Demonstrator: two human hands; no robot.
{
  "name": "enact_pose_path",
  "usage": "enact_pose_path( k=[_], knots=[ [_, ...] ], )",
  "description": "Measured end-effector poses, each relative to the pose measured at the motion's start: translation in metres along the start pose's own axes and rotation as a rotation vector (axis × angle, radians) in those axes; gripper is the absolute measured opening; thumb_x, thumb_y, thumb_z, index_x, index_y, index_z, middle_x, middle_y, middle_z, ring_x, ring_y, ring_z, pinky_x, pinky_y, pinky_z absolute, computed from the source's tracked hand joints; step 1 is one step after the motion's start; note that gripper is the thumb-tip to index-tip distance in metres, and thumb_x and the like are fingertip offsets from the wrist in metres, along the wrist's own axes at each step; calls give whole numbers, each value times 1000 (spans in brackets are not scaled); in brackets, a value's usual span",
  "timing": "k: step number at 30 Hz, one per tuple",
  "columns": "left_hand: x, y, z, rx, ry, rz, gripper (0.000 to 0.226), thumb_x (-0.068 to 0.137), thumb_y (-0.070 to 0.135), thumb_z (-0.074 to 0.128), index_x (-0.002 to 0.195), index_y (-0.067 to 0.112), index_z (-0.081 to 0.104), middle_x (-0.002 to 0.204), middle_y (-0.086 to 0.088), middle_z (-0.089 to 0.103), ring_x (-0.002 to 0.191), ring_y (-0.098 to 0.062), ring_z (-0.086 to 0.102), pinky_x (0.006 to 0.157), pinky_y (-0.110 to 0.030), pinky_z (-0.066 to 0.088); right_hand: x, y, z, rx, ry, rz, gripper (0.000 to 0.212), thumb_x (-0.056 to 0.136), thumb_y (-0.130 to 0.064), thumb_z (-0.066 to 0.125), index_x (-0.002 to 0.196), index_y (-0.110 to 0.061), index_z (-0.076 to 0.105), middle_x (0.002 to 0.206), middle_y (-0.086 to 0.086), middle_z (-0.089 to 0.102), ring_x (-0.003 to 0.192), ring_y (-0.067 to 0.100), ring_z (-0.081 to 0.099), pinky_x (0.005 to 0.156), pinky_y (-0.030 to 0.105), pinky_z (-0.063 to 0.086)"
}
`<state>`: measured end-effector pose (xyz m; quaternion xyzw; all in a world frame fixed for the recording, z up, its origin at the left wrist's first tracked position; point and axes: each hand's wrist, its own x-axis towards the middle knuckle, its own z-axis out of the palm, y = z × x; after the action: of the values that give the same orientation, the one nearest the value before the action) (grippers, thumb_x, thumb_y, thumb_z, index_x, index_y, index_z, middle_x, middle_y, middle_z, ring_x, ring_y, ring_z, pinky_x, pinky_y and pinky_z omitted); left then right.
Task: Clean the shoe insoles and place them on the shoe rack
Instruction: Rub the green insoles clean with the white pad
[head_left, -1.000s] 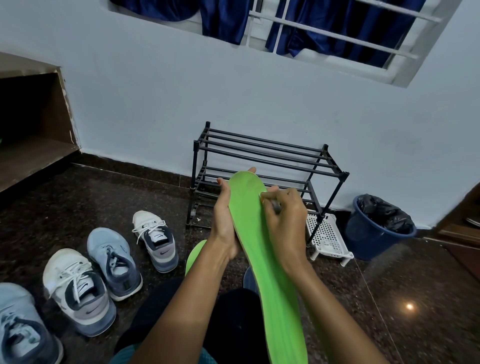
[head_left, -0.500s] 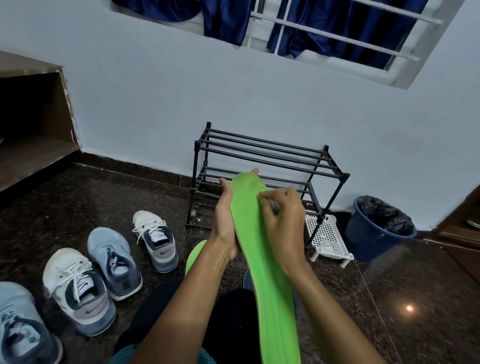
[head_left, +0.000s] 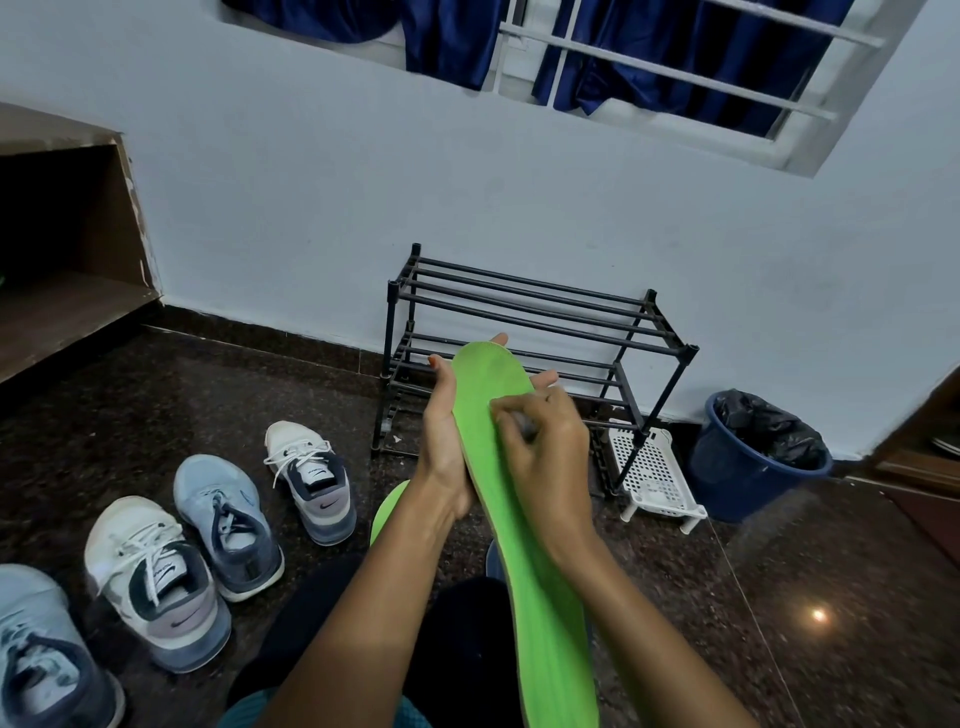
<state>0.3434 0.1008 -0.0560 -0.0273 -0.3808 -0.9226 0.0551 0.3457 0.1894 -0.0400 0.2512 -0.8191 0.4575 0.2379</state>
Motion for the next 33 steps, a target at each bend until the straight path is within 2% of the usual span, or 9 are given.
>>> enact_pose_path(
  k=[2,6,8,12,16,23,28,33],
  knots=[
    [1,-2,-1,49,4,22,69,96,59,10,137,20,50,107,-14,70,92,-24,70,68,-31,57,10,4,-4,-41,47,8,10,85,2,59,90,-1,67,86,-2,48,78,-2,47,70,5,38],
    [1,-4,-2,83,9,30,67,96,58,12,134,22,53,103,-10,71,91,-22,70,69,-31,57,16,9,-3,-60,84,28,11,86,1,58,92,-2,66,89,0,49,81,7,50,74,17,45],
    [1,-3,-2,73,14,18,68,96,59,11,134,22,52,106,-13,70,93,-23,69,71,-32,57,11,8,-1,-46,69,15,11,85,3,59,91,-1,67,87,0,49,80,6,51,73,14,44],
    [-1,2,0,3,-5,-6,70,93,64,7,133,26,50,117,-22,65,99,-31,67,77,-35,57,-10,0,3,35,-16,18,13,82,3,62,89,-4,70,79,-10,48,80,-10,49,71,1,35],
    [-2,2,2,-31,-20,-7,71,92,65,7,133,25,49,118,-23,64,97,-31,67,74,-34,57,-15,0,2,41,-36,12,12,81,3,63,87,-5,70,79,-11,48,80,-11,50,69,0,34],
    [-3,-1,3,-27,-46,-15,72,93,65,8,138,25,47,122,-22,62,110,-33,63,84,-39,57,4,5,-9,-45,42,35,12,84,2,61,92,-1,68,82,-15,42,74,-4,47,69,0,35],
    [0,1,-2,-4,-14,40,70,93,64,7,131,26,51,116,-22,66,100,-27,64,80,-33,56,-19,2,-4,39,-61,57,13,82,3,63,89,-5,70,79,-6,50,78,-10,49,68,2,36],
    [2,0,-3,-4,16,56,70,91,65,8,127,27,53,111,-21,68,101,-25,65,89,-36,49,-25,0,-6,39,-87,51,13,81,2,64,87,-8,71,79,-3,53,79,-9,50,69,1,36]
  ],
)
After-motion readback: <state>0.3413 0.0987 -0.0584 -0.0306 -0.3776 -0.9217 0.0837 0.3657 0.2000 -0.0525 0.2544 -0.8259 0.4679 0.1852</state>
